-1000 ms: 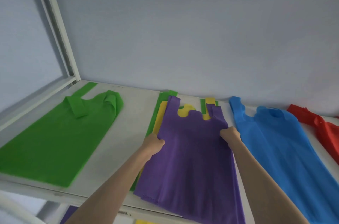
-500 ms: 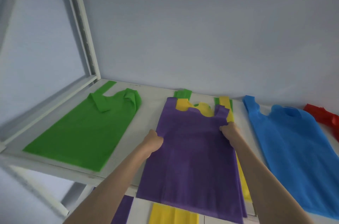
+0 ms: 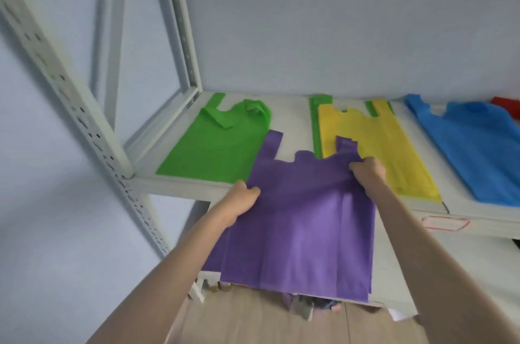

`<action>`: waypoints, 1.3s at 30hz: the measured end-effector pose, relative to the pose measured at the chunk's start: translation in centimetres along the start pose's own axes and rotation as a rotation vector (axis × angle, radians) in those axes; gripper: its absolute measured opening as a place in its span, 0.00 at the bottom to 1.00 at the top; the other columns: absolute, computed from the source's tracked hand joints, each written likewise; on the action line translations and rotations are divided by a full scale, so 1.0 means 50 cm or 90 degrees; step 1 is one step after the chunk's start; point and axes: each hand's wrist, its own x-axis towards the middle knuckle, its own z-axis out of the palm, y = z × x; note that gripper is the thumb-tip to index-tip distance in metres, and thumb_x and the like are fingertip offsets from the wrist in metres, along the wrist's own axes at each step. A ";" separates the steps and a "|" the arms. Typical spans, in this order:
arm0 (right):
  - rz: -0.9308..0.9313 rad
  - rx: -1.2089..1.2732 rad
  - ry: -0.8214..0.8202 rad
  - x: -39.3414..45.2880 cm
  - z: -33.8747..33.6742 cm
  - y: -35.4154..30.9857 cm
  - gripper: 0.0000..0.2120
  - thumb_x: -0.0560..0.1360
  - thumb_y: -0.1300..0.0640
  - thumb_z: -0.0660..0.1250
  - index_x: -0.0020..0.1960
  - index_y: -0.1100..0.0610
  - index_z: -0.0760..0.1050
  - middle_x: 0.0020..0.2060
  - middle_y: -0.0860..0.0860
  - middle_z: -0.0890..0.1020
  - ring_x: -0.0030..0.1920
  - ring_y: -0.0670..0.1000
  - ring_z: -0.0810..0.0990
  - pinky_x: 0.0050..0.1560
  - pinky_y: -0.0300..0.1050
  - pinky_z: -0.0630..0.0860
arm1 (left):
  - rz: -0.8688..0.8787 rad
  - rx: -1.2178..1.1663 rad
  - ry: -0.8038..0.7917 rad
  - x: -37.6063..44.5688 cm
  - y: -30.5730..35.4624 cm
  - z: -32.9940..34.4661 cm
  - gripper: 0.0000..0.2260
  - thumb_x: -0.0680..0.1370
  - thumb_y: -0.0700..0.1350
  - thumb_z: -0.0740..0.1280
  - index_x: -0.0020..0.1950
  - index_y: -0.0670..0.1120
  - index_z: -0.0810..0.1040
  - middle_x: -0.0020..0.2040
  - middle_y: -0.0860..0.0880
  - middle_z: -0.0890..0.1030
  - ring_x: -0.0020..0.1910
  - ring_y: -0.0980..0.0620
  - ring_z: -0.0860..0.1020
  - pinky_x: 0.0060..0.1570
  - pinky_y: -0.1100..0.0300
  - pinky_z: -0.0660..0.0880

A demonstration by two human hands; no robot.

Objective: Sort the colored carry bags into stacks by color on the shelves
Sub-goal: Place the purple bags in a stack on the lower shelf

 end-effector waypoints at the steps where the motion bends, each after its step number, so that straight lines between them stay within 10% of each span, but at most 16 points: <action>1: 0.008 0.000 -0.001 -0.022 0.009 0.006 0.11 0.74 0.65 0.61 0.53 0.69 0.74 0.43 0.60 0.70 0.46 0.59 0.72 0.43 0.43 0.63 | -0.011 -0.004 -0.006 -0.008 -0.022 -0.008 0.16 0.77 0.42 0.57 0.63 0.37 0.70 0.57 0.42 0.77 0.55 0.45 0.76 0.58 0.52 0.73; 8: 0.078 0.043 -0.045 -0.131 0.091 0.075 0.17 0.72 0.63 0.62 0.57 0.72 0.74 0.42 0.60 0.72 0.45 0.55 0.71 0.44 0.44 0.65 | -0.089 -0.037 -0.045 -0.087 -0.145 -0.035 0.15 0.78 0.42 0.57 0.63 0.38 0.69 0.50 0.46 0.74 0.39 0.52 0.74 0.35 0.62 0.72; 14: 0.128 0.068 -0.101 -0.205 0.185 0.177 0.14 0.73 0.63 0.61 0.54 0.71 0.75 0.35 0.58 0.75 0.40 0.56 0.74 0.38 0.44 0.67 | -0.185 -0.033 -0.040 -0.100 -0.277 -0.027 0.15 0.77 0.42 0.58 0.63 0.40 0.69 0.53 0.46 0.74 0.49 0.48 0.73 0.44 0.59 0.70; 24: 0.268 0.011 -0.222 -0.162 0.435 0.280 0.14 0.72 0.65 0.60 0.55 0.69 0.74 0.41 0.60 0.76 0.42 0.58 0.74 0.40 0.45 0.68 | -0.267 -0.056 -0.036 0.038 -0.456 -0.021 0.06 0.77 0.37 0.55 0.50 0.44 0.70 0.39 0.49 0.71 0.34 0.54 0.69 0.33 0.64 0.64; 28: 0.191 0.004 -0.213 -0.043 0.578 0.259 0.12 0.73 0.68 0.59 0.55 0.68 0.73 0.39 0.58 0.74 0.41 0.56 0.71 0.36 0.43 0.65 | -0.195 0.027 -0.008 0.215 -0.517 -0.026 0.17 0.79 0.39 0.54 0.69 0.42 0.64 0.52 0.47 0.72 0.42 0.52 0.71 0.33 0.67 0.65; 32: -0.008 0.089 -0.066 0.110 0.710 0.202 0.16 0.75 0.66 0.61 0.62 0.66 0.72 0.54 0.61 0.78 0.54 0.60 0.75 0.54 0.50 0.70 | -0.053 0.021 0.100 0.412 -0.537 -0.040 0.13 0.80 0.40 0.54 0.64 0.48 0.66 0.37 0.55 0.68 0.33 0.59 0.67 0.33 0.64 0.64; 39: -0.058 0.059 -0.102 0.317 0.996 0.335 0.16 0.76 0.61 0.62 0.59 0.70 0.72 0.51 0.63 0.78 0.52 0.62 0.77 0.48 0.51 0.71 | -0.007 0.085 0.184 0.742 -0.778 0.051 0.13 0.80 0.41 0.58 0.63 0.39 0.69 0.59 0.42 0.76 0.60 0.42 0.74 0.50 0.59 0.66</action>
